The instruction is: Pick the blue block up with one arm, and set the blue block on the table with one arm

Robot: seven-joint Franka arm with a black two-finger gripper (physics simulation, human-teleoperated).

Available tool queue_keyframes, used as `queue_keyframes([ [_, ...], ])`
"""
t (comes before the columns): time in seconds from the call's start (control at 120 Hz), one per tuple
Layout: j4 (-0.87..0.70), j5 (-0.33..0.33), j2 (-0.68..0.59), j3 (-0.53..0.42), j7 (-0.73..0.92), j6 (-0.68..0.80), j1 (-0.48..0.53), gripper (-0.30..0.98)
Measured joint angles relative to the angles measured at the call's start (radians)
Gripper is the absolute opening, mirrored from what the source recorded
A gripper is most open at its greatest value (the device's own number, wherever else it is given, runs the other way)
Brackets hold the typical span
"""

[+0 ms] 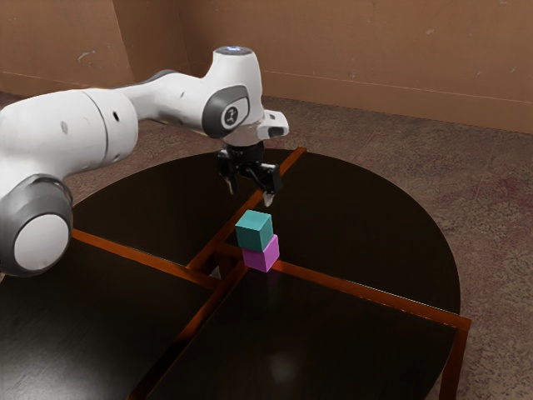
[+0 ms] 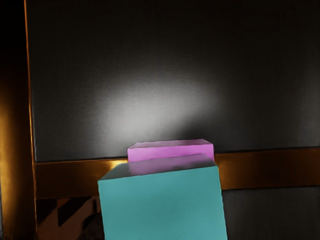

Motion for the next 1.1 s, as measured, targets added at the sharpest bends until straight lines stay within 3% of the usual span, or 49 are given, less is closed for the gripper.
queue_keyframes([
  [0.317,-0.004,-0.022,0.056,0.001,-0.249,0.009,-0.001,0.69],
  [0.817,-0.005,-0.019,0.096,0.001,-0.299,0.038,0.002,0.68],
  [1.1,-0.006,-0.022,0.101,0.001,-0.293,0.052,0.002,0.45],
])
